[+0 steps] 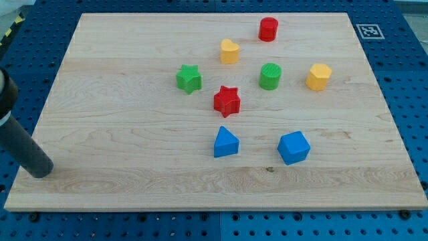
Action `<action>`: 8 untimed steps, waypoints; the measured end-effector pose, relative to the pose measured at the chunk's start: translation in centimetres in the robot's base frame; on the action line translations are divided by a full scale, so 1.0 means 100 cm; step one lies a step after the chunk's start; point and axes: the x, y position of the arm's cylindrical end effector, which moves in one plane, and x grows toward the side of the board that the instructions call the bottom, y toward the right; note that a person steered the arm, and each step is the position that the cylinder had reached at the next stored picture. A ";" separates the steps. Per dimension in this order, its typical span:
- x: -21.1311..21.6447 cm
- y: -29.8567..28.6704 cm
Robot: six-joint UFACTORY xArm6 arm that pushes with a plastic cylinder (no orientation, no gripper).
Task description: Slide the blue triangle slightly right and a bit up
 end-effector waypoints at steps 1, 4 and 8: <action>0.001 -0.001; -0.061 0.082; -0.028 0.276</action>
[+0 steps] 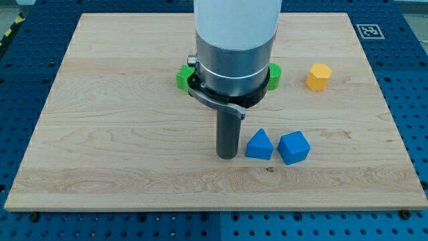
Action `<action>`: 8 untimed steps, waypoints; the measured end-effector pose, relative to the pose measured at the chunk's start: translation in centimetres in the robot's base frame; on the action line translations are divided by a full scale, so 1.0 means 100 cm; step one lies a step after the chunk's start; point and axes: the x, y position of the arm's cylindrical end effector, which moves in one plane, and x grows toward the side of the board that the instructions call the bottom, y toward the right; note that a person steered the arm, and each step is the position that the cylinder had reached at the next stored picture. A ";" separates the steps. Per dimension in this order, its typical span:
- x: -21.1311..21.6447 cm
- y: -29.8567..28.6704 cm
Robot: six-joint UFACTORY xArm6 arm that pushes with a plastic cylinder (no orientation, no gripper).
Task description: Slide the blue triangle slightly right and a bit up
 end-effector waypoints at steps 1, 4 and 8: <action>0.000 0.000; 0.026 0.039; 0.004 0.069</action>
